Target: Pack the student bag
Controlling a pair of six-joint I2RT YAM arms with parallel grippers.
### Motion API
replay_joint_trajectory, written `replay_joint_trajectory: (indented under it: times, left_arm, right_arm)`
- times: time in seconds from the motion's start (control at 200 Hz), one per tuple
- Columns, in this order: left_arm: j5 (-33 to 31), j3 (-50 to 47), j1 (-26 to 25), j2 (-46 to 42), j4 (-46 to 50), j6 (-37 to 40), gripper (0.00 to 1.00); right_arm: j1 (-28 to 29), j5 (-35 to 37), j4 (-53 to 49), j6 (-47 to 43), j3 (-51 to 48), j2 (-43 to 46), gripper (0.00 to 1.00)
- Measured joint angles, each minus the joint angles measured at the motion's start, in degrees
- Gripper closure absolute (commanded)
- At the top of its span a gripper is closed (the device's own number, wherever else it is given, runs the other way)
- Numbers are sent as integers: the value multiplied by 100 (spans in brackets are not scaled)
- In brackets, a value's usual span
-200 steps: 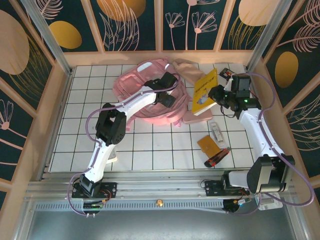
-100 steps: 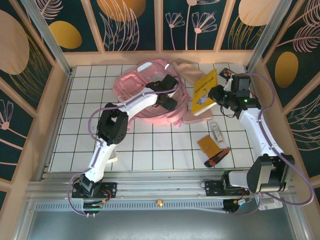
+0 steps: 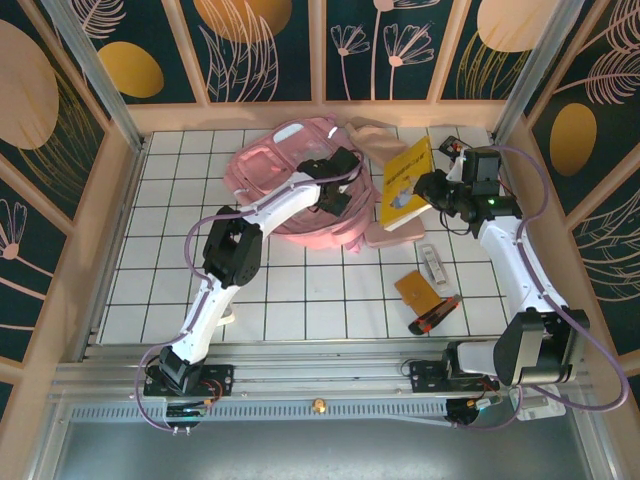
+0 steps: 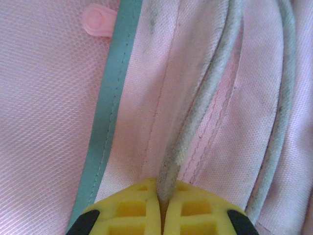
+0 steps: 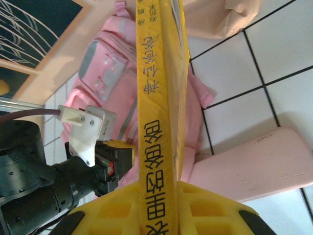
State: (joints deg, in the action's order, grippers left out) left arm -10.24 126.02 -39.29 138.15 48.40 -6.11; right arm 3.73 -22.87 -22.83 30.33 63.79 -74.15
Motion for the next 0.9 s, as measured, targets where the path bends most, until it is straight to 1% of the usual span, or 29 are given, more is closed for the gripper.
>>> replay_joint_trajectory:
  times: [0.295,0.415,0.515,0.61,0.666,0.746,0.901]
  left_arm:
    - [212,1416,243,-236,890,-278,100]
    - [227,2122,372,-240,1272,-393,100]
    - [240,2837,509,-212,1694,-520,100]
    - [365,3751,640,-68,2107,-629,100]
    - [442,4092,697,-17,2264,-702,100]
    - [577,4277,739,-9,2402,-769,100]
    - [748,4308,737,72,2492,-824,100]
  right_arm:
    - [0,-675,584,610,-291,13,100]
    - [-4,-787,815,835,-442,31,100]
    - [-15,-859,944,979,-592,83,100]
    - [-22,-986,1005,1080,-664,92,100]
    - [-17,-1082,1027,1130,-671,90,100]
    - [28,-1143,1073,1217,-680,90,100]
    - [208,-1169,1115,1349,-702,9,100]
